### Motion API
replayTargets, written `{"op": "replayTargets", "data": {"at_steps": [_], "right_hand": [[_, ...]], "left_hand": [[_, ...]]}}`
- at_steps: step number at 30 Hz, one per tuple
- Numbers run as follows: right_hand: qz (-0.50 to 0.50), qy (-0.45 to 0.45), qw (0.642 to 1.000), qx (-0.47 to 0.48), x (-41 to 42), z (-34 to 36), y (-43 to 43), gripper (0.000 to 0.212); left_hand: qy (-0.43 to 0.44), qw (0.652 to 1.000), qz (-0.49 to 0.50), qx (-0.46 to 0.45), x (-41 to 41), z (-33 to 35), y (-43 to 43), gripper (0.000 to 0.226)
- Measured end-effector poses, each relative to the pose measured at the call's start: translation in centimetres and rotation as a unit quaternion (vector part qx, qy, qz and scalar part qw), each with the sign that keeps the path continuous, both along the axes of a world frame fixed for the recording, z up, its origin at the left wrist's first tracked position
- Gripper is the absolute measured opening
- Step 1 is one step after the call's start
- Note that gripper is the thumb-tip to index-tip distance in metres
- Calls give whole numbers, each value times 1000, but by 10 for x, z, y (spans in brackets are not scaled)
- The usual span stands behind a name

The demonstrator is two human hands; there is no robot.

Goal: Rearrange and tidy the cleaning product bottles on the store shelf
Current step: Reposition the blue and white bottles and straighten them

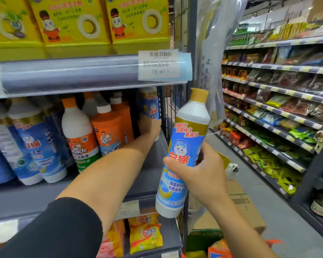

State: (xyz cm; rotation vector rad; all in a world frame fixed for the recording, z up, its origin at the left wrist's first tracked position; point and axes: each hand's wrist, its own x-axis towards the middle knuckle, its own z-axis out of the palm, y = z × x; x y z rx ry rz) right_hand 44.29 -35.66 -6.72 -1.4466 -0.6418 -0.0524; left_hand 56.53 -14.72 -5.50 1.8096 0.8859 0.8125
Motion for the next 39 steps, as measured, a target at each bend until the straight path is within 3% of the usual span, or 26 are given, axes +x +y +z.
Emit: {"op": "replayTargets", "data": {"at_steps": [6,13,19,25,30,36,39], "right_hand": [[-28,-5,1000,1,2,-1,-4,49],[-19,-14,1000,13,-8,-4,-7,48],[-12,-5,1000,15,-15,-6,-10,50],[-2,14,1000,9,-34,-6,-5,49],[11,23,1000,6,-63,-5,11,50],[56,29,998,-3,-108,-1,47,39],[66,37,997,-7,-130,0,70,44]], "left_hand": [[-44,998,-17,-30,-23,6,-16,55],[-111,984,-87,-106,-60,5,-26,45],[-67,986,-111,-100,-115,10,-24,31],[-8,975,-183,-128,-186,15,-30,44],[-6,969,-215,-118,-242,20,-22,32],[-20,965,-229,-126,-313,25,6,36],[-16,960,-231,-154,-347,22,24,35]]}}
